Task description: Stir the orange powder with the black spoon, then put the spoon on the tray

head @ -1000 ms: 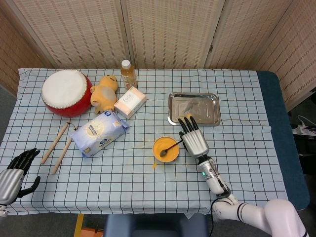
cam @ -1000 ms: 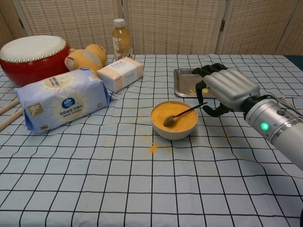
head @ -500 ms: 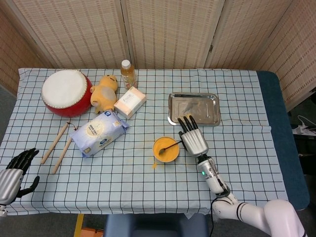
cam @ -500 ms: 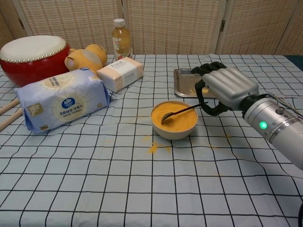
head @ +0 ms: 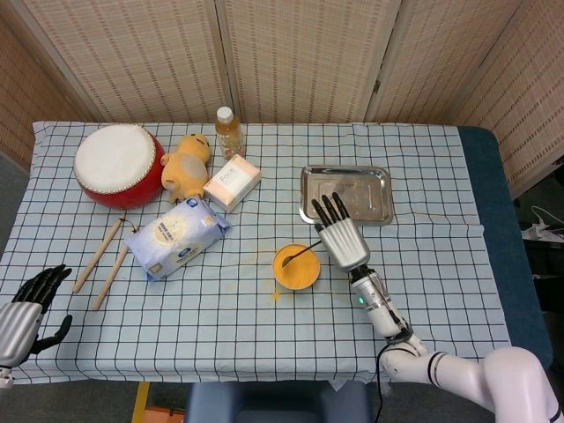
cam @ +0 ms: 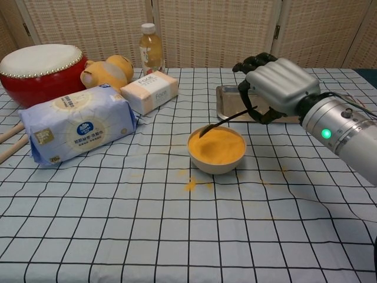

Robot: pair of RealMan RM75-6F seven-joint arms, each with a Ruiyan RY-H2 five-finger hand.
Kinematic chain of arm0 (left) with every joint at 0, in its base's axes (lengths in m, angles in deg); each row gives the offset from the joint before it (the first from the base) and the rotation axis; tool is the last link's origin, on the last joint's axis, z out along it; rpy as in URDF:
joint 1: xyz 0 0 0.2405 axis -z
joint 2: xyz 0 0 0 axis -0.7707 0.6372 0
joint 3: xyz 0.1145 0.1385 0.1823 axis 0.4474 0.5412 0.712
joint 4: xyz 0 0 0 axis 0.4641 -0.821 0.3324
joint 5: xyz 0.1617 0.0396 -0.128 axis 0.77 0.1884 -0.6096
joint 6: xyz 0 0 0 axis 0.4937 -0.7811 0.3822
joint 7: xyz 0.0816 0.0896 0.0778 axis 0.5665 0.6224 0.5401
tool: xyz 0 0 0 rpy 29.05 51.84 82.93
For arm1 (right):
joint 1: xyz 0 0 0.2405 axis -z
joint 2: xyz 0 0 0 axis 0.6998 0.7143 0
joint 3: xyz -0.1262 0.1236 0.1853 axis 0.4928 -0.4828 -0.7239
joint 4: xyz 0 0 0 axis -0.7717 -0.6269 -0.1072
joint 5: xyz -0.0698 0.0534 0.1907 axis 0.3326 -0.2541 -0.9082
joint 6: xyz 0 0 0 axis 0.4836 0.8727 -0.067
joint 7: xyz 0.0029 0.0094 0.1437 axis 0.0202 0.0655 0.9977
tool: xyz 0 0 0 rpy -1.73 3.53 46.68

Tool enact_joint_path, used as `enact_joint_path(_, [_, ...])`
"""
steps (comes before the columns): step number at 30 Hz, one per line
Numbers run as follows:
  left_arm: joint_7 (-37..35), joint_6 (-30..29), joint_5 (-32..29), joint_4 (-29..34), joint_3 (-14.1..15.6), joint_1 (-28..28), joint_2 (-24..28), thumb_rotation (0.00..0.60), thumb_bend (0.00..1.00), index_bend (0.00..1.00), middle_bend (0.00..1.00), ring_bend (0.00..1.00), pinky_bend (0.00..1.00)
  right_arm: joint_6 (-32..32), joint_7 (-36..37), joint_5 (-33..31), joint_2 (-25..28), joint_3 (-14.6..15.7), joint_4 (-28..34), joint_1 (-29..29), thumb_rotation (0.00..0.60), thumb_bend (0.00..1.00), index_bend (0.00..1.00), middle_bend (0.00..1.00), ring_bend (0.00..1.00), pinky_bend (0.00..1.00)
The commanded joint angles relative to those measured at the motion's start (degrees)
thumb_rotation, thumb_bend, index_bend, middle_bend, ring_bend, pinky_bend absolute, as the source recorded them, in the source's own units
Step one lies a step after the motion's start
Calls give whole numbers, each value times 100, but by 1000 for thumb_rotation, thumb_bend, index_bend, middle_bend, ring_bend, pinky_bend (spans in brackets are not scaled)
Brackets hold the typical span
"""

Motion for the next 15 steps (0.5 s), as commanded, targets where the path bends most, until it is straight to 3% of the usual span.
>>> enact_joint_path(1, [-18, -21, 0, -6, -3, -9, 9, 600, 455, 5, 16, 0, 117, -221, -576, -39, 112, -48, 121, -206, 600, 518, 700, 96, 0, 0])
enact_joint_path(6, [-35, -43, 35, -1, 14, -18, 20, 600, 456, 5, 16, 0, 117, -449, -1042, -212, 44, -52, -56, -321, 600, 519, 710, 99, 0, 11])
enact_joint_path(15, [-19, -42, 45, -1, 25, -19, 21, 600, 456, 4, 16, 0, 118, -530, -1157, -209, 108, 124, 39, -290, 600, 536, 752, 107, 0, 12])
